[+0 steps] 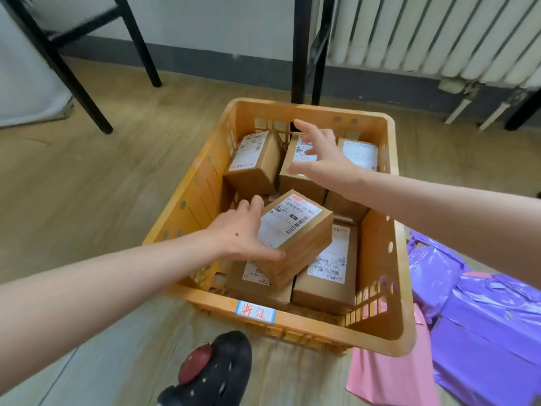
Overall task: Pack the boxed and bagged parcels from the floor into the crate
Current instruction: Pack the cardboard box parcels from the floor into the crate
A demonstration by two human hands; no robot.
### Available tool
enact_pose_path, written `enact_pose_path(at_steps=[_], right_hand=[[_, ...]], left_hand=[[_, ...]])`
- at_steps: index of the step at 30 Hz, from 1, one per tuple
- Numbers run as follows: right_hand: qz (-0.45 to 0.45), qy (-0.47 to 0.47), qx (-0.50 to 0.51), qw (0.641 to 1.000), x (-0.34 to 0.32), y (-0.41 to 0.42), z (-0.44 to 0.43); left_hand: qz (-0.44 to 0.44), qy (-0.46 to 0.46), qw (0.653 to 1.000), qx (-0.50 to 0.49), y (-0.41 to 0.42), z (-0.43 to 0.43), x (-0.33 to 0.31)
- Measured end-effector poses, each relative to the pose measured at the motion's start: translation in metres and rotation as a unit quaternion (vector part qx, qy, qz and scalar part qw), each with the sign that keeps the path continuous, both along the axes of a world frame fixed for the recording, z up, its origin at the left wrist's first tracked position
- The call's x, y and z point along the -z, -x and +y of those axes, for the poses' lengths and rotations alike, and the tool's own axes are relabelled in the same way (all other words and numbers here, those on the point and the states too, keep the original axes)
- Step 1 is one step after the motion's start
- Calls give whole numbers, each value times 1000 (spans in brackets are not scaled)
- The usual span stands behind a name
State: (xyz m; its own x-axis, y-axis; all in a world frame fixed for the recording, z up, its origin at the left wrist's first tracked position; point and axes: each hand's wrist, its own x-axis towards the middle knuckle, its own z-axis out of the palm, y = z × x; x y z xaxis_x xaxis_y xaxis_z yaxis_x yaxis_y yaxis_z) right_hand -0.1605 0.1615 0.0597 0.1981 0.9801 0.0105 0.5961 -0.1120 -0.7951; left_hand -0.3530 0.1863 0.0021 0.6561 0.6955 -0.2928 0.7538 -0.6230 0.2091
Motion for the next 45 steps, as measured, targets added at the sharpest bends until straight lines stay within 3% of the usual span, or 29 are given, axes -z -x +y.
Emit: enact_pose_path(at_steps=[5,10,14,20,26,29,33,39,45], right_hand=[[23,71,-23,997,19,-1,-2],[25,83,-21,996,23,-18,-15],[19,73,2,997,21,-35,-25],[-4,41,3,999,17,-55,-41],[-20,29,7,999,11,-65,-53],[-38,13,16,999,7,-68,-57],[-56,-26,27,998,5,-77,-64],[-91,-79,84,989,-1,-105,-78],[-129,-86,109,982,-14,-145,-114]], left_hand=[[11,56,993,-100,-40,-27,17],[-23,140,988,-64,-69,-50,21],[-110,194,975,-17,-86,-67,27],[-177,181,967,-29,-86,-57,28],[-145,151,978,2,-89,-54,26],[-108,59,992,20,-96,-48,18],[-221,-55,974,14,-128,-48,-2],[-411,27,911,4,-172,-58,-43],[-419,32,907,27,-213,-73,-66]])
